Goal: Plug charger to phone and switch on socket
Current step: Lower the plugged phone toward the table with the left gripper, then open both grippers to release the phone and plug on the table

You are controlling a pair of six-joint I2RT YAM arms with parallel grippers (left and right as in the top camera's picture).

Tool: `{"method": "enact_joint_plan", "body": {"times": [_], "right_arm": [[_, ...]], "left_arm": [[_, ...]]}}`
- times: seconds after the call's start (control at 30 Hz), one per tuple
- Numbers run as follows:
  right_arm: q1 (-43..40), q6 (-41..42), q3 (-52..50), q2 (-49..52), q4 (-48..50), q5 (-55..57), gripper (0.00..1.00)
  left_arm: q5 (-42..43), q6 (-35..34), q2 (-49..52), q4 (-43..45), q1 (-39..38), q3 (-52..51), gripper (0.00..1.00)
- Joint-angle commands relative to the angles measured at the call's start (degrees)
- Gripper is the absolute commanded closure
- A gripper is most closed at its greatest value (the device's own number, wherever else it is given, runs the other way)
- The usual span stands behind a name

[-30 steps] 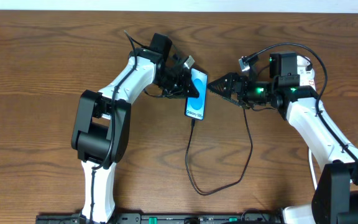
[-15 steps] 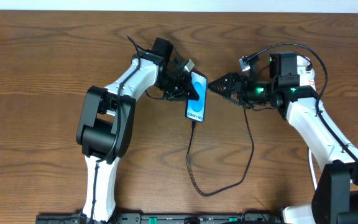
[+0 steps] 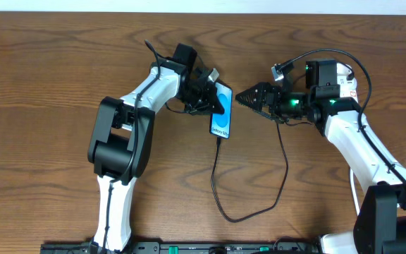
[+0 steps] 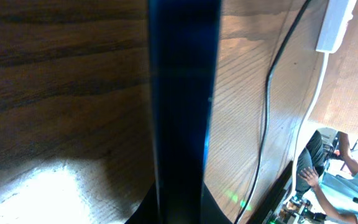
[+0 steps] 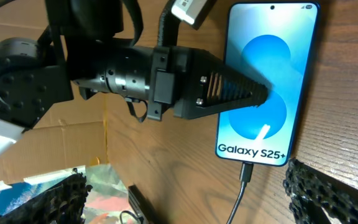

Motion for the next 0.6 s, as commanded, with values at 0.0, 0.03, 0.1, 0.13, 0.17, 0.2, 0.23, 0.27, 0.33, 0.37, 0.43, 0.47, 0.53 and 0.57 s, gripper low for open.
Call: {"method": "enact_joint_plan", "body": {"times": [0.0, 0.03, 0.1, 0.13, 0.17, 0.2, 0.23, 0.27, 0.33, 0.37, 0.43, 0.47, 0.53, 0.57], "right_arm": [[-0.46, 0.26, 0.42, -0.26, -0.11, 0.02, 0.01], [-0.46, 0.28, 0.42, -0.26, -0.11, 0.02, 0.01], [-0.46, 0.26, 0.42, -0.26, -0.11, 0.02, 0.01], [-0.46, 0.26, 0.42, -0.26, -0.11, 0.02, 0.01], [-0.46, 0.26, 0.42, -0.26, -0.11, 0.02, 0.01], [-0.46, 0.26, 0.42, -0.26, -0.11, 0.02, 0.01], [-0.46, 0.26, 0.42, -0.26, -0.11, 0.02, 0.01], [-0.46, 0.26, 0.42, -0.26, -0.11, 0.02, 0.01], [-0.46, 0.26, 0.42, -0.26, -0.13, 0.02, 0.01], [-0.46, 0.26, 0.42, -0.26, -0.26, 0.02, 0.01], [-0.46, 0.26, 0.42, -0.26, -0.31, 0.02, 0.01], [-0.46, 0.26, 0.42, -0.26, -0.33, 0.02, 0.01], [-0.46, 0.24, 0.42, -0.26, -0.5, 0.04, 0.01], [-0.46, 0.24, 0.42, -0.26, -0.55, 0.04, 0.01]], "left_arm": [[0.79, -0.55, 1.64, 0.04, -0.28, 0.07, 0.93], [0.79, -0.55, 1.92, 0.04, -0.33, 0.07, 0.93], [0.79, -0.55, 2.71, 0.04, -0.46, 0.04, 0.93], [0.79, -0.55, 2.97, 0.02, -0.46, 0.04, 0.93], [0.76, -0.52, 3.13, 0.02, -0.46, 0.04, 0.92], [0.76, -0.52, 3.15, 0.02, -0.46, 0.04, 0.92], [0.76, -0.52, 3.15, 0.02, -0.46, 0.04, 0.91], [0.76, -0.52, 3.15, 0.04, -0.46, 0.04, 0.87], [0.72, -0.52, 3.15, 0.02, -0.46, 0.04, 0.85], [0.72, -0.52, 3.15, 0.04, -0.46, 0.04, 0.84], [0.7, -0.52, 3.15, 0.07, -0.46, 0.04, 0.83], [0.44, -0.52, 3.15, 0.02, -0.46, 0.04, 0.83], [-1.31, -0.52, 3.15, -0.22, -0.46, 0.04, 0.76], [-1.68, -0.52, 3.15, -0.33, -0.46, 0.07, 0.75]]}}
